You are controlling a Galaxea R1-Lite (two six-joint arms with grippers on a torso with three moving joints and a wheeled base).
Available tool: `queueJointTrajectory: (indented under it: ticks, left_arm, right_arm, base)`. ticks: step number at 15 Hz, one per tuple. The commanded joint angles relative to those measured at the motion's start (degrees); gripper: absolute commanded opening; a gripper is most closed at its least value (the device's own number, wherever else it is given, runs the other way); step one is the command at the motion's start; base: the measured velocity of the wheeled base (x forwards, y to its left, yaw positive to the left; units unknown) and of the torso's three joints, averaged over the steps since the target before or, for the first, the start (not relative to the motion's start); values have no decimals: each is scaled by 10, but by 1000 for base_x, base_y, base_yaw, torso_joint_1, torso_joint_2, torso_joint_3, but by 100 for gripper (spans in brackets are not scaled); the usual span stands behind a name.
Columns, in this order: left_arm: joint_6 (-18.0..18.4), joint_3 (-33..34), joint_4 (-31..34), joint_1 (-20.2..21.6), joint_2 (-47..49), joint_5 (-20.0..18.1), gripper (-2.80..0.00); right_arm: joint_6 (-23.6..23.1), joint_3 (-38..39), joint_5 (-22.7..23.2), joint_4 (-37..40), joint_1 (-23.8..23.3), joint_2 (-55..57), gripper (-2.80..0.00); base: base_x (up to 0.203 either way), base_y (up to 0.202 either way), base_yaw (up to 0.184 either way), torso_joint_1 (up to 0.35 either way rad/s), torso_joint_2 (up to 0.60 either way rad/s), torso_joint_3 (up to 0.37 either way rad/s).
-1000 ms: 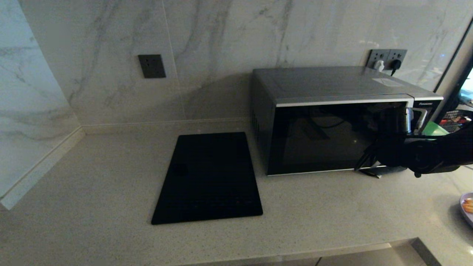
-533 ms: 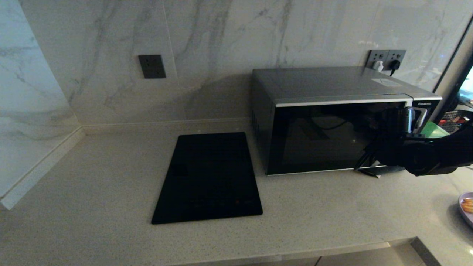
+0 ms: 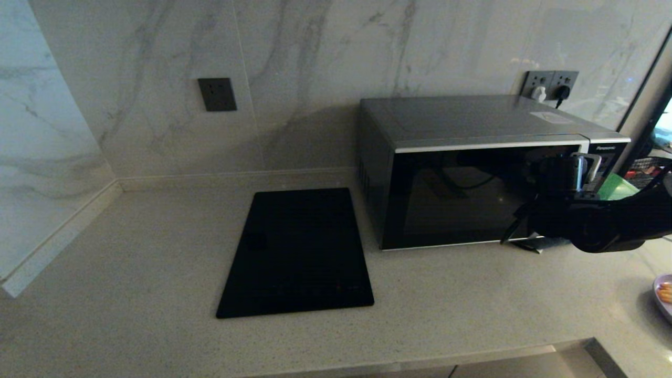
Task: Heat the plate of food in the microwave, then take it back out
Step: Open the microwave oven
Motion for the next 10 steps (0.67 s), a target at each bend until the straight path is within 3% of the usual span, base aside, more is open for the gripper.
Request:
queueJointTrajectory:
  ticks: [1, 4, 10]
  left_arm:
    - [0, 0, 0, 0, 0, 0, -280]
    - [0, 0, 0, 0, 0, 0, -280]
    - [0, 0, 0, 0, 0, 0, -280]
  right_arm:
    - [0, 2, -7, 3, 1, 1, -280]
    - [-1, 0, -9, 3, 1, 5, -280]
    - [-1, -4, -62, 2, 4, 8, -280]
  base:
    - [0, 0, 0, 0, 0, 0]
    - [0, 0, 0, 0, 0, 0]
    - [0, 0, 0, 0, 0, 0]
